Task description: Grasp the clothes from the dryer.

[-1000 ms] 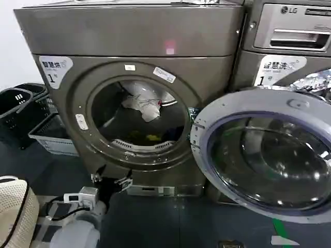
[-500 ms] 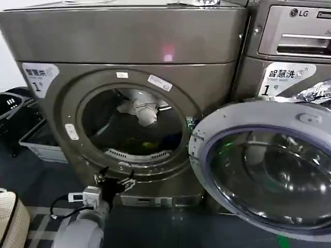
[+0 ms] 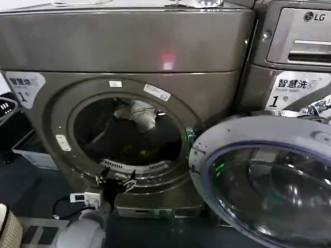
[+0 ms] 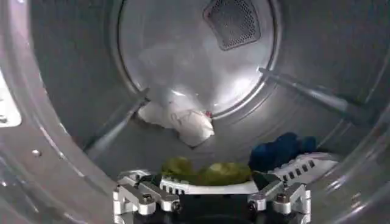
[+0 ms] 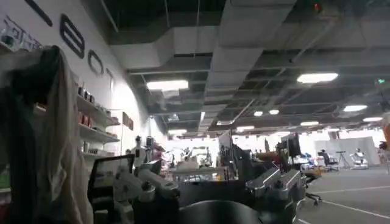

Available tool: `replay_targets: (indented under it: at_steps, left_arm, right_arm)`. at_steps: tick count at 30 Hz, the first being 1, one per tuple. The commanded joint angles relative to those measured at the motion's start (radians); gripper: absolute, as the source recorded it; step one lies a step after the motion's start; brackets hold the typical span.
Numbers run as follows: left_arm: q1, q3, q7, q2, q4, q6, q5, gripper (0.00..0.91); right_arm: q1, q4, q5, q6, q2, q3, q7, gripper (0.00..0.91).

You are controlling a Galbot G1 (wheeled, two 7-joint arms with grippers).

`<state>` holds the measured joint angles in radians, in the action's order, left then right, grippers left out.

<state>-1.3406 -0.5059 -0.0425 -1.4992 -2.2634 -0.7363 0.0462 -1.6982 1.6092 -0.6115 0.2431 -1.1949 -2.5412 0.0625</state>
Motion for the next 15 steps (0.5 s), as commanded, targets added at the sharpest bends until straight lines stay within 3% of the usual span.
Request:
replay_targets:
  at_steps: [1, 15]
  left_arm:
    - [-0.002, -0.001, 0.004, 0.001, 0.0, -0.049, 0.002, 0.907]
    - [0.009, 0.0, -0.02, -0.005, -0.015, -0.049, -0.02, 0.907]
  right_arm:
    - [-0.001, 0.0, 0.0, 0.0, 0.001, -0.001, 0.001, 0.907]
    - [-0.002, 0.003, 0.0, -0.023, -0.005, 0.001, 0.01, 0.907]
